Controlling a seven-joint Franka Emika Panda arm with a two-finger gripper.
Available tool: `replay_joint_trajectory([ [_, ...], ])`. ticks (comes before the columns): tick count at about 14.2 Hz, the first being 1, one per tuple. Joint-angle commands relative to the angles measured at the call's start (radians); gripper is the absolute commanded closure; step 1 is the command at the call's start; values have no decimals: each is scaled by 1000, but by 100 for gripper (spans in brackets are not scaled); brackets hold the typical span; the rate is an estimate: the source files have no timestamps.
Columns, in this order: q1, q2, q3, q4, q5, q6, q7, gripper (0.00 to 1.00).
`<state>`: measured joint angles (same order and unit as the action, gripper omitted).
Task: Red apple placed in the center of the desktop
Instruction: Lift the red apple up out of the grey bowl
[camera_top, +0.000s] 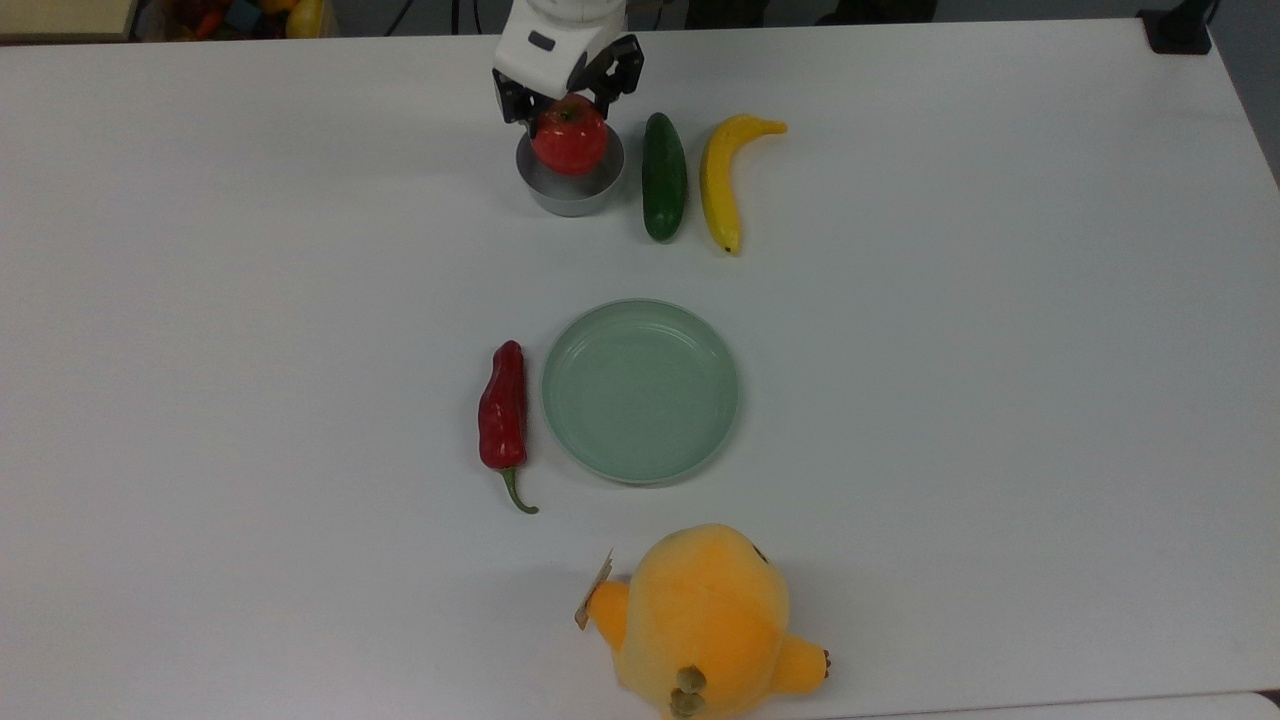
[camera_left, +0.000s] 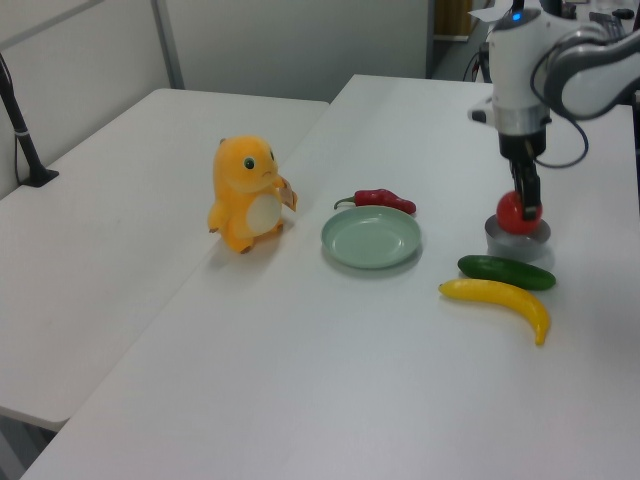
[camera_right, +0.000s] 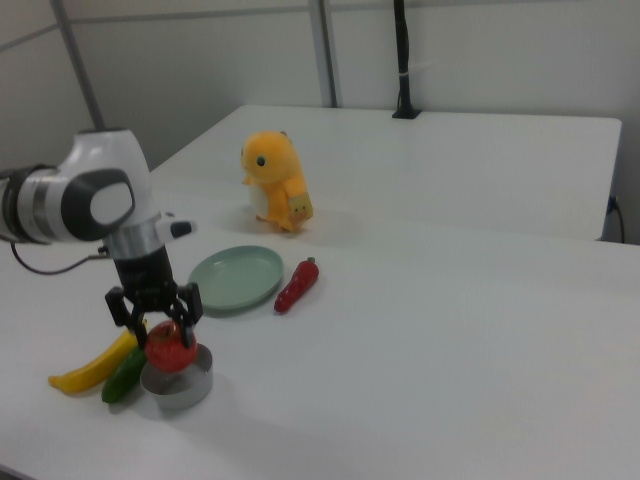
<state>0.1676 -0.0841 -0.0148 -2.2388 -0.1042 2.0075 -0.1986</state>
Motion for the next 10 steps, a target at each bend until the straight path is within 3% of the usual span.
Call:
replay_joint_trajectory([
  [1, -17, -13, 3, 161, 14, -146, -15, 96],
  [6, -30, 0, 1, 430, 79, -364, -13, 96],
  [10, -31, 20, -5, 563, 118, -481, -13, 96],
])
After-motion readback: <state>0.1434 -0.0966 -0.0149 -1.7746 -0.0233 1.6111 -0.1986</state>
